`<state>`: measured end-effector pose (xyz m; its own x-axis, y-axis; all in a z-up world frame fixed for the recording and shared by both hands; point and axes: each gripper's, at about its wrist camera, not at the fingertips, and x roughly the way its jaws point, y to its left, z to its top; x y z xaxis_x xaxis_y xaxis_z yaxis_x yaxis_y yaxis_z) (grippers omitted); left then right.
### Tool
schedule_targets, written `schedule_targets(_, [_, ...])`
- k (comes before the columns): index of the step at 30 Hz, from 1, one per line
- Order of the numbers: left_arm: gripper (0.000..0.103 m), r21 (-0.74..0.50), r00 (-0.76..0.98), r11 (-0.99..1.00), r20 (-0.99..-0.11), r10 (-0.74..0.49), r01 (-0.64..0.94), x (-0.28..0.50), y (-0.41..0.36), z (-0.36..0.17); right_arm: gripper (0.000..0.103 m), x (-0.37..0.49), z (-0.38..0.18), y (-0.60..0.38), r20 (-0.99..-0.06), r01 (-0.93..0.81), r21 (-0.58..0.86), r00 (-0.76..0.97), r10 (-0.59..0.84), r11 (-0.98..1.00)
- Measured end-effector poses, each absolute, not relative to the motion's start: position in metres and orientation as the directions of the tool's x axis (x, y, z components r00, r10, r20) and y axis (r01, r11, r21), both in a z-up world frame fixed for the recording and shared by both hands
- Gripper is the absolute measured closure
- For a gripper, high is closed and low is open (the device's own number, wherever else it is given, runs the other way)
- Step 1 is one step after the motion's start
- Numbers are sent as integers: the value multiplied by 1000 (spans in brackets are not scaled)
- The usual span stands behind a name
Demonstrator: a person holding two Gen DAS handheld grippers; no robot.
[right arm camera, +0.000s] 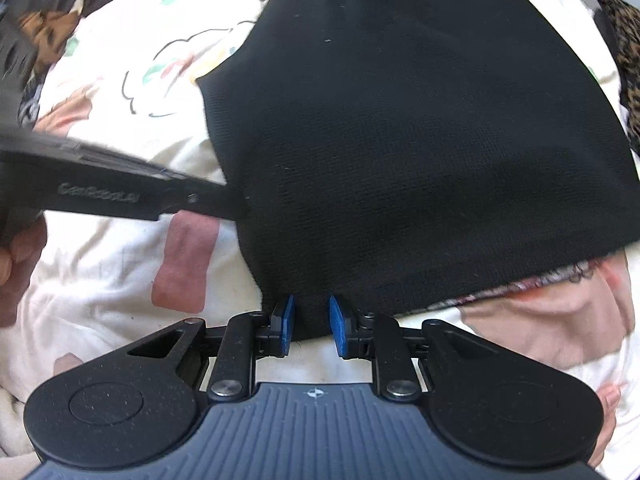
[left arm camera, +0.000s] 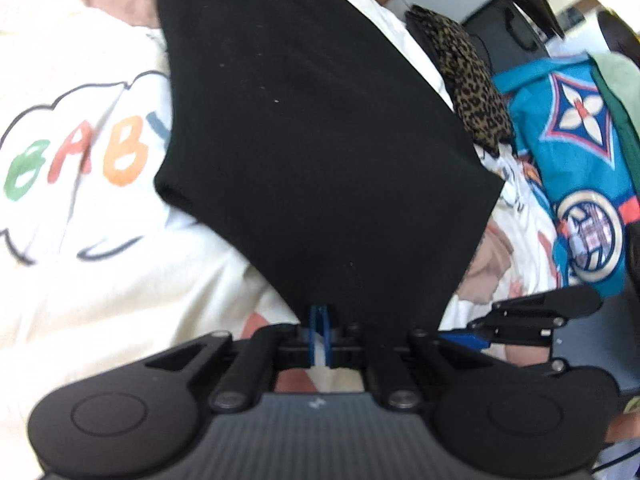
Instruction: Fold clothes
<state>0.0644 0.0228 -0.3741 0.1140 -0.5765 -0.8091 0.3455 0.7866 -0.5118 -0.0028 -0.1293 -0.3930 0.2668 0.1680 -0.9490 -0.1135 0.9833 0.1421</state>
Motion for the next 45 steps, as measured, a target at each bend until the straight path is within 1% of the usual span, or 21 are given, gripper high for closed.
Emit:
schedule_targets(3, [98, -567, 135, 791, -786, -603, 231, 61, 32, -375, 76, -5, -388, -133, -950, -95, 135, 272, 156, 986])
schedule_targets(7, [92, -638, 171, 768, -751, -638, 63, 53, 41, -381, 76, -8, -384, -145, -948, -28, 142, 282, 144, 989])
schedule_targets(9, [88, -655, 170, 755, -743, -647, 10, 48, 39, -386, 76, -6, -385, -155, -948, 19, 158, 283, 146, 987])
schedule_targets(11, [69, -661, 157, 750, -743, -650, -26, 44, 35, -391, 76, -3, -387, -168, -946, 64, 186, 282, 161, 980])
schedule_targets(12, [68, -669, 152, 742, -738, -658, -34, 41, 32, -394, 76, -8, -385, -171, -944, 81, 202, 281, 173, 976])
schedule_targets(18, [68, -712, 116, 698, -702, -703, -82, 33, 21, -409, 76, -2, -387, -172, -938, 74, 242, 272, 214, 967])
schedule_targets(23, [68, -742, 117, 661, -670, -733, -115, 31, 22, -417, 76, -6, -389, -178, -944, 90, 238, 257, 209, 967])
schedule_targets(27, [67, -761, 143, 630, -648, -748, -154, 30, 23, -425, 76, -9, -391, -183, -948, 102, 235, 246, 204, 967])
schedule_targets(30, [67, -786, 184, 576, -614, -768, -224, 30, 28, -434, 76, -11, -393, -188, -947, 123, 243, 244, 208, 962])
schedule_targets(32, [70, -795, 213, 551, -601, -770, -252, 30, 32, -437, 76, -13, -394, -191, -946, 140, 250, 245, 211, 958])
schedule_targets(36, [71, -809, 250, 515, -581, -775, -283, 30, 36, -441, 76, -13, -394, -191, -943, 154, 261, 251, 218, 953])
schedule_targets(37, [73, -813, 251, 510, -575, -778, -281, 30, 36, -441, 76, -11, -396, -189, -942, 152, 262, 253, 219, 953])
schedule_targets(42, [76, -857, 194, 430, -490, -850, -283, 28, 32, -447, 76, -7, -393, -193, -939, 154, 277, 255, 232, 949])
schedule_targets(45, [77, -847, 181, 451, -508, -842, -282, 27, 31, -449, 76, 0, -391, -198, -938, 160, 287, 248, 243, 944])
